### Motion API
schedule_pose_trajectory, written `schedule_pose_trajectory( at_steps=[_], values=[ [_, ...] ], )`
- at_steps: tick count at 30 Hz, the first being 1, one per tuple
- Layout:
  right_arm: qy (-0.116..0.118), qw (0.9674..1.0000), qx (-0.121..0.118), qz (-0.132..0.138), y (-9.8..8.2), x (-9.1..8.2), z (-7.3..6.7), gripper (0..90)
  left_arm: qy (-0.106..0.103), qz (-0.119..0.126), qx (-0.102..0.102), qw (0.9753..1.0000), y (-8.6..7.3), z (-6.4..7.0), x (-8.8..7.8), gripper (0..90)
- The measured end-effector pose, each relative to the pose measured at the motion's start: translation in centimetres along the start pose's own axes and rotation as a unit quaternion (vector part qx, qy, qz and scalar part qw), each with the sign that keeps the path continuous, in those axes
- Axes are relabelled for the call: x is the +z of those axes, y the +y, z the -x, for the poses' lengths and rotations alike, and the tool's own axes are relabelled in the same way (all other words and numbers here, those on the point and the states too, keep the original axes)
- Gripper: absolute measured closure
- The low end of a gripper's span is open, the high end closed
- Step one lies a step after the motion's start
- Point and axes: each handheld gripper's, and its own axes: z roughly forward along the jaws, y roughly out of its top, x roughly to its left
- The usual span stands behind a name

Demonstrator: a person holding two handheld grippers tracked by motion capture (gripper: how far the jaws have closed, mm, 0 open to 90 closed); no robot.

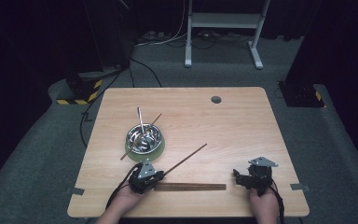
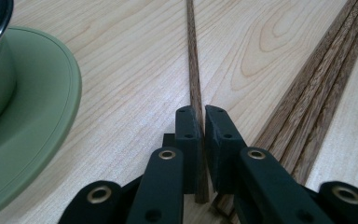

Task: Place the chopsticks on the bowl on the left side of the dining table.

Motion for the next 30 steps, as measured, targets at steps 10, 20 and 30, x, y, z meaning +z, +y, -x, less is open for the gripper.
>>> schedule_pose_trajectory(
  at_steps=[10,20,30],
  values=[
    [0.003,1.0000,-0.001,-0.002,0.0,0.0,0.0,11.3,0.002,0.035,-0.018,0.9992,-0.3,-0.4,-0.9,83.6],
    [0.007,0.9999,0.000,-0.009,0.1,-0.1,0.0,11.3,0.001,0.090,-0.035,0.9953,-0.1,-0.5,-2.5,83.7],
    [0.005,1.0000,-0.001,-0.005,0.0,-0.1,0.0,11.3,0.011,0.117,-0.032,0.9925,0.2,-0.4,-3.4,83.7]
  ],
)
